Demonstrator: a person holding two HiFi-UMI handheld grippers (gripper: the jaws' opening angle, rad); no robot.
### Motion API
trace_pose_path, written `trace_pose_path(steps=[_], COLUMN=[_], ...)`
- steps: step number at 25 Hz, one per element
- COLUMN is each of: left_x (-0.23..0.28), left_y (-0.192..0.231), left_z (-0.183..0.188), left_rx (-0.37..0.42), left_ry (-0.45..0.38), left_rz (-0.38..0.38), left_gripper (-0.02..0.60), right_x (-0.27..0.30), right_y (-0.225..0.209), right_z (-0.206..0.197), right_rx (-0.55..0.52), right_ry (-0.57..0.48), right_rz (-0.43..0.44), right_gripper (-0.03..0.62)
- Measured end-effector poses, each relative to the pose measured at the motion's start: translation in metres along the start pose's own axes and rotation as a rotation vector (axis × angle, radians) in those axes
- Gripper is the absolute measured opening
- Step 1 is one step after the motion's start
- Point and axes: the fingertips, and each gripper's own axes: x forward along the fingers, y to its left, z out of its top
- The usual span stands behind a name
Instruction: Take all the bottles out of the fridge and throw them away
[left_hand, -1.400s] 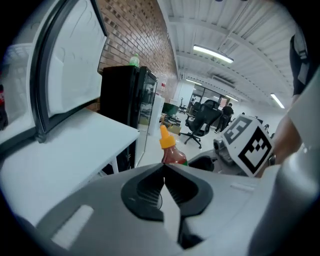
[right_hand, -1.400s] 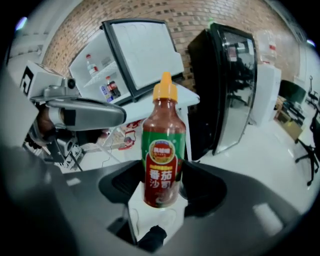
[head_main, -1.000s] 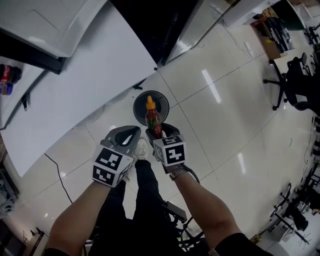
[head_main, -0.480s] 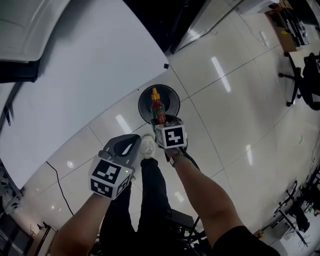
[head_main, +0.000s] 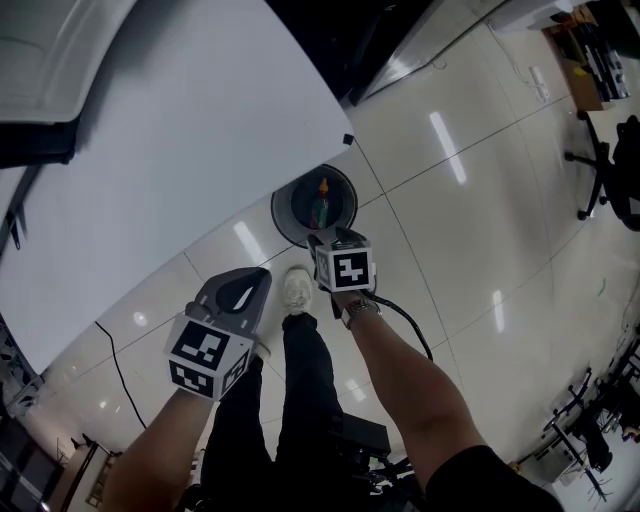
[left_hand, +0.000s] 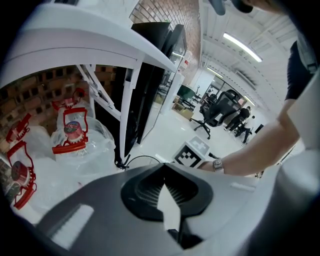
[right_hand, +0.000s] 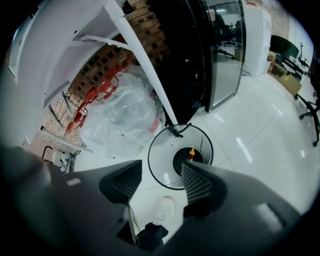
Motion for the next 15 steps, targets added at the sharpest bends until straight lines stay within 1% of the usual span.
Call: trace_pose_path(steps=[3, 7, 12, 15], left_x=[-0.002, -0.008, -0.028, -0.048], left_y=[-0.003, -0.011, -0.026, -0.035], left_z=[0.005, 0.012, 0.028, 0.039], left_rx=[0.007, 0.019, 0.036, 0.040], left_ry=[-0.006, -0.010, -0.030, -0.055], left_rz=[-0.006, -0.005, 0.000, 0.011], left_gripper=[0.003, 0.004, 0.004, 0.004], right_x=[-0.008, -0.028, -0.066, -0.098], right_y=[0.005, 0.015, 0.036, 0.056], right_z=[-0.004, -0.004, -0.004, -0.002], right_rx=[0.017, 0.011, -0.018, -0.062], right_ry=[0.000, -0.014, -0.037, -0.067], right_rz=[0.009, 0.030, 0.063, 0.095], right_gripper=[0.249, 0.249, 0.249, 0.249])
